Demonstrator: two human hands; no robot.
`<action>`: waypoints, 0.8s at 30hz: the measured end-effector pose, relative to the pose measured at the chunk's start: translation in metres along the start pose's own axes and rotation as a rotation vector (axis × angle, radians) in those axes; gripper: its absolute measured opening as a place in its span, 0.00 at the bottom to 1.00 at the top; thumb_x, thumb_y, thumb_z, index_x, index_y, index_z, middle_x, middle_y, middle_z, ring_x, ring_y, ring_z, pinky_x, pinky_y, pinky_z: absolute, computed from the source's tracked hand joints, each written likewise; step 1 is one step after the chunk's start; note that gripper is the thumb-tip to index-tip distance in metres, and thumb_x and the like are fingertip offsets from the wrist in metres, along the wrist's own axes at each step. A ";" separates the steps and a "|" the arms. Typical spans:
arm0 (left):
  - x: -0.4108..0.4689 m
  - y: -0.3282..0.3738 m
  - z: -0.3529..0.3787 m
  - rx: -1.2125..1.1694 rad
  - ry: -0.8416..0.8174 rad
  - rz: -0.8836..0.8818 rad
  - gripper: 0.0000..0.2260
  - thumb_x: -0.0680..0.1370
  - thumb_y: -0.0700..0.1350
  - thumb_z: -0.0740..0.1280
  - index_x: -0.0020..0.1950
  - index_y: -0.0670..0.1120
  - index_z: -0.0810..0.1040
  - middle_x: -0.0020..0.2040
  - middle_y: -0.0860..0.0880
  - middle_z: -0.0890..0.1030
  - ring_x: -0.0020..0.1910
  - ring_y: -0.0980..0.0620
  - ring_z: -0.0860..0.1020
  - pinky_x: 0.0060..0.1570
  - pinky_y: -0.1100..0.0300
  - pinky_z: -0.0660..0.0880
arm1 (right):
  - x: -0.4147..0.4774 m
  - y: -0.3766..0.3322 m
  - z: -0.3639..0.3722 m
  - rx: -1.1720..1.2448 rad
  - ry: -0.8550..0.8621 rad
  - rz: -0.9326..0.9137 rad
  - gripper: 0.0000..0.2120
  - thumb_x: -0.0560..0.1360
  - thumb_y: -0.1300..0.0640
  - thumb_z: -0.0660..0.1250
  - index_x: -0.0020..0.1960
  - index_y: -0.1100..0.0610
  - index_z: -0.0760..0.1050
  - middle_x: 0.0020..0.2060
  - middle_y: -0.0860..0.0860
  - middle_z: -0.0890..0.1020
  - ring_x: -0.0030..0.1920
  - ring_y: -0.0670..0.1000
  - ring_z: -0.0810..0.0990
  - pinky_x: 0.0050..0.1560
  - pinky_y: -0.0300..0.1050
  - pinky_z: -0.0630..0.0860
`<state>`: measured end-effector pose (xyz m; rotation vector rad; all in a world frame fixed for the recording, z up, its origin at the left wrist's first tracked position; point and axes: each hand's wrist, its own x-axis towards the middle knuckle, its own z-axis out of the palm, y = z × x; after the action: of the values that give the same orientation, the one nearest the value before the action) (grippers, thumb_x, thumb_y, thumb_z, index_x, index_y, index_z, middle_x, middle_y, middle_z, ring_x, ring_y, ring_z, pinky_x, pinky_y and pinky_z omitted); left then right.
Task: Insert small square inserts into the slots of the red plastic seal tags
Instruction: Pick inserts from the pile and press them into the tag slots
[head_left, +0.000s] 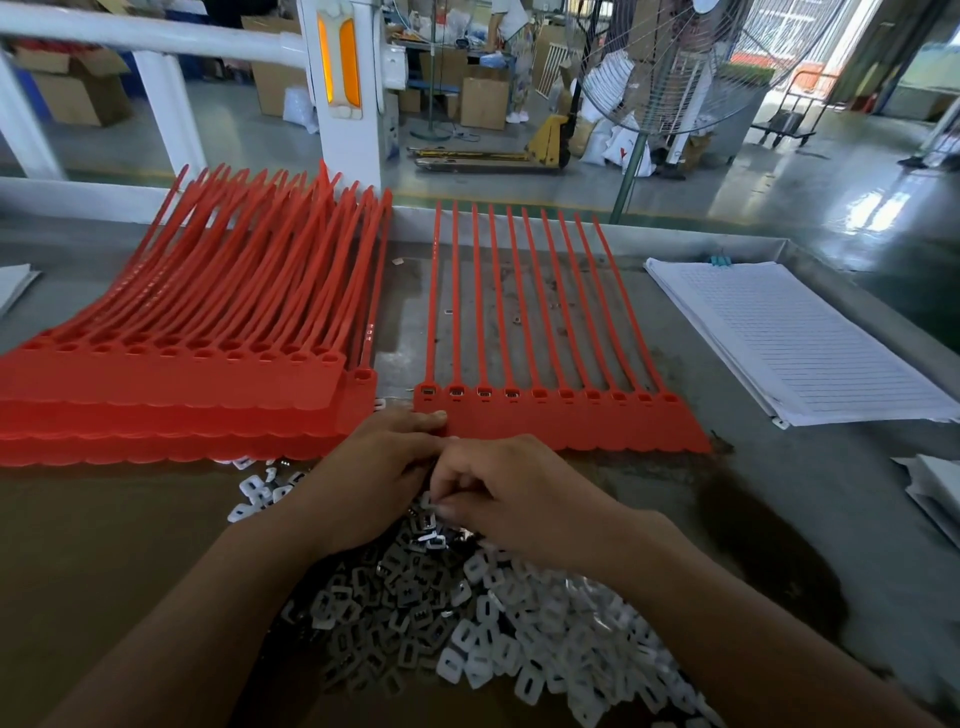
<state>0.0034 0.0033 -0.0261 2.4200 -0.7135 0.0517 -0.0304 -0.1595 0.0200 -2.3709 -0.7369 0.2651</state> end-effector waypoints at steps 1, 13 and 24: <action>0.000 0.000 0.000 -0.004 -0.001 -0.007 0.14 0.79 0.40 0.60 0.62 0.53 0.76 0.71 0.53 0.65 0.69 0.60 0.58 0.65 0.69 0.50 | 0.000 0.000 -0.001 0.011 0.002 -0.002 0.04 0.74 0.60 0.66 0.48 0.58 0.78 0.35 0.44 0.76 0.36 0.42 0.75 0.40 0.35 0.72; 0.001 0.002 0.000 0.036 -0.001 -0.046 0.16 0.79 0.41 0.58 0.66 0.53 0.71 0.71 0.57 0.64 0.69 0.60 0.56 0.65 0.69 0.47 | 0.007 0.031 -0.032 -0.003 0.194 0.085 0.06 0.73 0.59 0.67 0.48 0.53 0.82 0.36 0.35 0.76 0.38 0.27 0.74 0.41 0.19 0.67; -0.001 0.003 -0.002 0.021 -0.008 -0.028 0.17 0.79 0.39 0.57 0.66 0.51 0.71 0.71 0.56 0.63 0.68 0.63 0.54 0.64 0.71 0.46 | 0.034 0.087 -0.054 -0.037 0.394 0.378 0.04 0.75 0.61 0.66 0.44 0.55 0.80 0.41 0.45 0.78 0.43 0.41 0.74 0.45 0.36 0.68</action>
<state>0.0015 0.0033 -0.0231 2.4509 -0.6863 0.0385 0.0551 -0.2244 0.0076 -2.4783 -0.1086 -0.0638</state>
